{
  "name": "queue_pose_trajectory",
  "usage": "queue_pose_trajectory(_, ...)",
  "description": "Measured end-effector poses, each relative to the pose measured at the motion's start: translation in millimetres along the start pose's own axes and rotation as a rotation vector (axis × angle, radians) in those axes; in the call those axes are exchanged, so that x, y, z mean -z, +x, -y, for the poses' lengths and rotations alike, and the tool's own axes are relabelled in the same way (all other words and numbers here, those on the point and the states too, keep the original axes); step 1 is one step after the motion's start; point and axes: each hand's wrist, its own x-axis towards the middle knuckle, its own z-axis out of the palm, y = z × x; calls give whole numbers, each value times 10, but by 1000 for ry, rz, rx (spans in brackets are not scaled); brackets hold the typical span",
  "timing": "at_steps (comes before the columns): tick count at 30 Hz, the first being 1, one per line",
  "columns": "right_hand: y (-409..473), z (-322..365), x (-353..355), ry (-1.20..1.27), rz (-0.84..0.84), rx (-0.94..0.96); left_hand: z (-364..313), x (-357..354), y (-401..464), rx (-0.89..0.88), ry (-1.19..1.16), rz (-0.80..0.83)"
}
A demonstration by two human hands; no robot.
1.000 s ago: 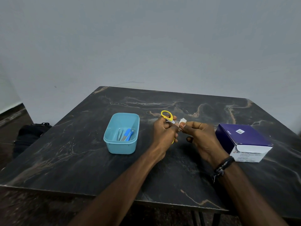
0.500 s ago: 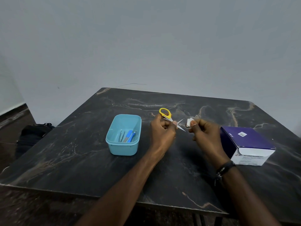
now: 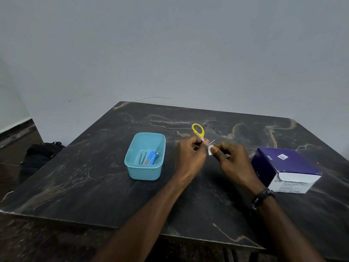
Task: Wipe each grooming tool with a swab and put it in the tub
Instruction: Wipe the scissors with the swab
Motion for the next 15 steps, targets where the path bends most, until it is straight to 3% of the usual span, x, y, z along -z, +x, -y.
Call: queue_pose_trajectory(15,-8,21,21,100,74,-29,-40,-2,-19,50,-16,19)
